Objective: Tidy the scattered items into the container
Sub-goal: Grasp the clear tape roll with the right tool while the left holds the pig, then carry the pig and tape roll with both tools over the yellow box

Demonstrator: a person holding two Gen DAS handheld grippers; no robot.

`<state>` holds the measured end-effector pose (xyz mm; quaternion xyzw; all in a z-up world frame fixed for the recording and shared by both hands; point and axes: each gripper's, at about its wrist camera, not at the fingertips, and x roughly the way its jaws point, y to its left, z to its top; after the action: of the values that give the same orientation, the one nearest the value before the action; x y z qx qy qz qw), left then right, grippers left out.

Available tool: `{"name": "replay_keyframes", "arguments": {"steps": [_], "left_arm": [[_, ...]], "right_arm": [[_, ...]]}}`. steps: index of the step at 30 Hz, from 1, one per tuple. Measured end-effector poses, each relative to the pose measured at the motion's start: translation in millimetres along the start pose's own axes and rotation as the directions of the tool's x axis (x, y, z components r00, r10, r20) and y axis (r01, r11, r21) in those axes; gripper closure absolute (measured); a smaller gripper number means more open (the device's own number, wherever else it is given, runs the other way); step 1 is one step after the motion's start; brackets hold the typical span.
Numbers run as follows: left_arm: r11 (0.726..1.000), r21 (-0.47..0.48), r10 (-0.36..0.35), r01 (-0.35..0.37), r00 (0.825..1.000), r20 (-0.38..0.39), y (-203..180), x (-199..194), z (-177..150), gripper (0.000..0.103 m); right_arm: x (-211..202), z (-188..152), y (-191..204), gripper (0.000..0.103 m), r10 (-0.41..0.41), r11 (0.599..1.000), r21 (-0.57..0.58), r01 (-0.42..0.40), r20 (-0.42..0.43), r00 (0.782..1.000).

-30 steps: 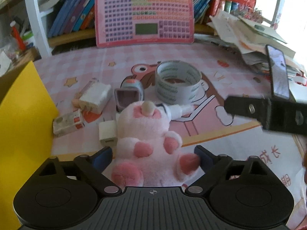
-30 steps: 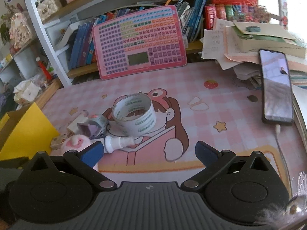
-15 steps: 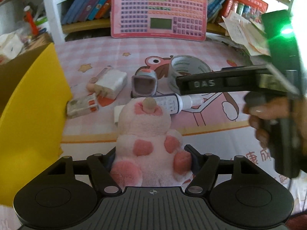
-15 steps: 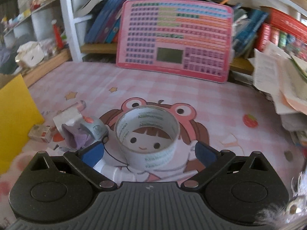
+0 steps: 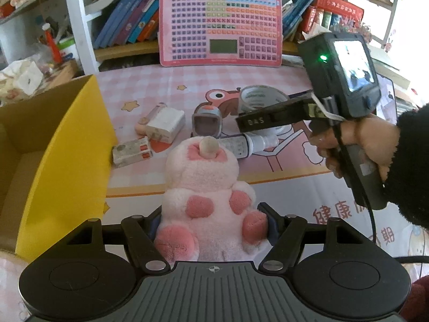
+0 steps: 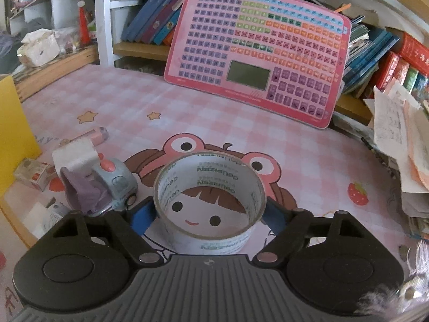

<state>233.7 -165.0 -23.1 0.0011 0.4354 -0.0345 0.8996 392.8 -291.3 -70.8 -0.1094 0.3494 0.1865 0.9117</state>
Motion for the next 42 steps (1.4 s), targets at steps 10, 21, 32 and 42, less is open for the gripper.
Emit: {"name": "replay_keyframes", "arguments": {"steps": [10, 21, 32, 42], "left_arm": [[1.000, 0.008, -0.023, 0.023, 0.999, 0.031, -3.7, -12.3, -5.2, 0.032], [0.996, 0.042, -0.078, 0.076, 0.996, 0.050, -6.5, -31.6, -15.3, 0.032], [0.983, 0.067, -0.178, 0.173, 0.982, 0.063, 10.2, -48.2, -34.9, 0.032], [0.961, 0.102, -0.267, 0.257, 0.959, 0.099, 52.9, -78.2, -61.2, 0.032]], "right_arm": [[-49.8, -22.2, -10.3, 0.020, -0.020, 0.997, 0.071, 0.016, 0.066, 0.998], [-120.1, -58.3, -2.1, 0.020, 0.013, 0.983, 0.182, -0.027, 0.075, 0.997], [-170.9, -93.4, 41.9, 0.020, 0.015, 0.972, 0.234, -0.019, 0.018, 1.000], [-208.3, -97.6, 101.6, 0.020, -0.067, 0.970, 0.235, 0.061, 0.014, 0.998]]}}
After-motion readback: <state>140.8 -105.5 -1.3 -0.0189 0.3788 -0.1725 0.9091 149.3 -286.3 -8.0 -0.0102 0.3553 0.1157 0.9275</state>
